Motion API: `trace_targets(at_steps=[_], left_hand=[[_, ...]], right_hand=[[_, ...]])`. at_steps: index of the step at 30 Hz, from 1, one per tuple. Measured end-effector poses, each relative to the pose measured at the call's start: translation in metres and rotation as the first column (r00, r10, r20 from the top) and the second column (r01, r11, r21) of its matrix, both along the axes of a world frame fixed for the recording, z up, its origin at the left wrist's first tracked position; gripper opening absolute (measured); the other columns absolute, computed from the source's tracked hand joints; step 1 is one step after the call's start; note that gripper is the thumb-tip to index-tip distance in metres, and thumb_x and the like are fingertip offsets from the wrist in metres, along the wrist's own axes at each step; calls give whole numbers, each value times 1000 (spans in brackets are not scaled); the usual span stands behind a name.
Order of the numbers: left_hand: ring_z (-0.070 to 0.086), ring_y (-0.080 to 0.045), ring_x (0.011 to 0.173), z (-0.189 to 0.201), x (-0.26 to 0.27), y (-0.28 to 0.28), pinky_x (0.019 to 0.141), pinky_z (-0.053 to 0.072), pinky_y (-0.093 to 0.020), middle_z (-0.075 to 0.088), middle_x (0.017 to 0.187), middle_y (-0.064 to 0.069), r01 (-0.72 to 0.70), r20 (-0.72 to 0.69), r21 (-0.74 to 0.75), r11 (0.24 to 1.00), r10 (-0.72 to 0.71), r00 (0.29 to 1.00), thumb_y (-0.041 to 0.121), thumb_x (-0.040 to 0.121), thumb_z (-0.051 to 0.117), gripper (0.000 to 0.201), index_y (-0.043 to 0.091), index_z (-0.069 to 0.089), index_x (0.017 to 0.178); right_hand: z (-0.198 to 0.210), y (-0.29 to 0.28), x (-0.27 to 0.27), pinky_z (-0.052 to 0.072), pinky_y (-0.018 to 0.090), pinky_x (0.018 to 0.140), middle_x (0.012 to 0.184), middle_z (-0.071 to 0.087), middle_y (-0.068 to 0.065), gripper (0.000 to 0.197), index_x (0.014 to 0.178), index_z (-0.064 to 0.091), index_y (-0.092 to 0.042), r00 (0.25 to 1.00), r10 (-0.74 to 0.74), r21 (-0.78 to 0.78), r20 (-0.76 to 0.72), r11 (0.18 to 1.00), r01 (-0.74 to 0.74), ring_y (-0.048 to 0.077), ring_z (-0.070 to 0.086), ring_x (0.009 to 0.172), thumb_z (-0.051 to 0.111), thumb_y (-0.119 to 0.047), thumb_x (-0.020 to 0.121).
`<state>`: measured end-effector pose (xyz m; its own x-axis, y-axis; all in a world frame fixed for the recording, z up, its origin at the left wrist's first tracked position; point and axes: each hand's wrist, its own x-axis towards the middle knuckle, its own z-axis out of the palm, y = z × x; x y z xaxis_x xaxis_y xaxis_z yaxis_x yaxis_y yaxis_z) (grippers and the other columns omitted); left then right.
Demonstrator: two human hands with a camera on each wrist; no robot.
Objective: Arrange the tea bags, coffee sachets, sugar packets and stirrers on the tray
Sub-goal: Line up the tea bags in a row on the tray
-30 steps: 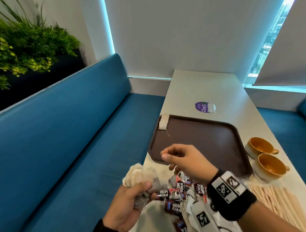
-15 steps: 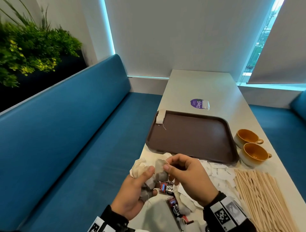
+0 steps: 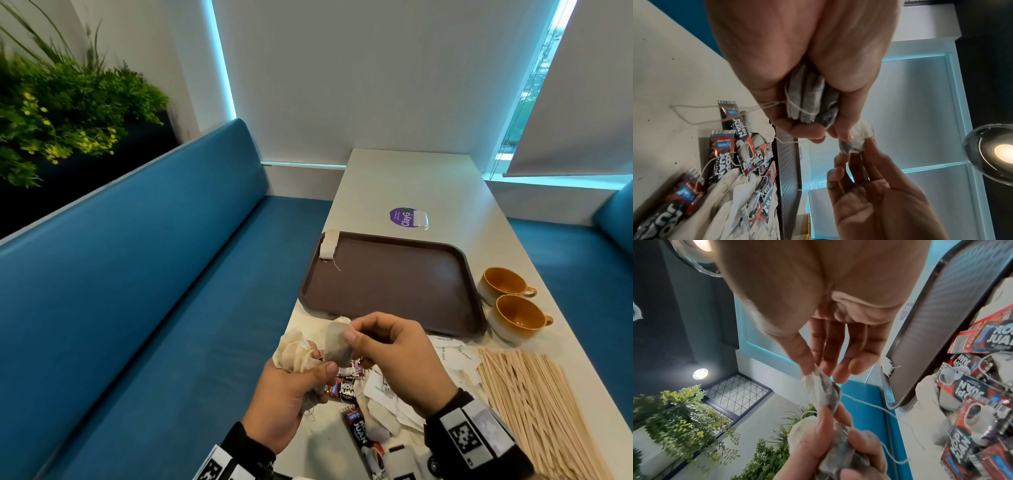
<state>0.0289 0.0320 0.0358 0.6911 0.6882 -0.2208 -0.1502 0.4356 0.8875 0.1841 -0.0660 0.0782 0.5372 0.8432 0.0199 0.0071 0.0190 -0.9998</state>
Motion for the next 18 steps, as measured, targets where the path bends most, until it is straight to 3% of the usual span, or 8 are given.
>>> trace_targets(at_steps=[3, 6, 9, 11, 13, 16, 18], left_hand=[[61, -20, 62, 6, 3, -1, 50, 49, -29, 59, 72, -11, -19, 30, -4, 1000, 19, 999, -7, 66, 84, 35, 11, 60, 83], [64, -19, 62, 11, 4, -1, 50, 50, -28, 63, 73, -11, -52, 46, -42, 998, 54, 997, -4, 70, 77, 23, 15, 66, 76], [61, -18, 64, 11, 3, 2, 52, 49, -29, 63, 74, -11, -69, 51, -90, 993, 74, 996, -1, 72, 76, 25, 23, 72, 69], [61, -18, 66, 8, 3, 6, 54, 48, -30, 64, 75, -8, -54, 34, -95, 994, 57, 998, -1, 72, 80, 27, 25, 72, 69], [62, -19, 69, 5, 2, 9, 55, 48, -31, 64, 77, -8, -33, 7, -101, 994, 33, 999, 1, 68, 86, 28, 23, 70, 73], [62, -18, 69, 2, 3, 12, 53, 48, -30, 61, 79, -9, -29, -33, -145, 989, 25, 999, 9, 68, 88, 30, 17, 63, 84], [63, -19, 70, 3, 4, 14, 51, 49, -29, 62, 83, -11, -35, -45, -200, 979, 26, 999, 12, 79, 83, 23, 12, 63, 91]], right_hand=[[-2, 2, -2, 54, 24, 63, 85, 76, 8, 2, 91, 76, -15, 999, -52, 39, -1, 998, 52, 18, 68, 72, 76, -13, 89], [-7, 3, -2, 59, 37, 68, 92, 73, 7, 16, 88, 63, -14, 992, -123, 86, 17, 989, 121, 22, 66, 78, 79, -12, 87], [-10, 3, -4, 57, 44, 77, 94, 70, 8, 22, 79, 62, -15, 998, -1, 65, 61, 998, -3, 18, 64, 83, 81, -4, 83], [-14, 4, -7, 58, 45, 77, 90, 71, 8, 21, 83, 69, -17, 995, 79, 23, 69, 996, -81, 24, 65, 81, 80, 0, 82], [-18, 8, -9, 60, 48, 77, 89, 73, 7, 18, 87, 74, -17, 993, 60, -9, 104, 998, -60, 33, 68, 81, 79, 0, 83], [-26, 15, -8, 62, 41, 74, 86, 75, 9, 16, 89, 77, -12, 998, 22, -26, 60, 999, -21, 30, 70, 78, 79, 2, 83], [-30, 20, -6, 60, 36, 71, 83, 75, 11, 16, 89, 76, -10, 999, 18, -48, 33, 999, -17, 23, 69, 71, 80, 4, 81]])
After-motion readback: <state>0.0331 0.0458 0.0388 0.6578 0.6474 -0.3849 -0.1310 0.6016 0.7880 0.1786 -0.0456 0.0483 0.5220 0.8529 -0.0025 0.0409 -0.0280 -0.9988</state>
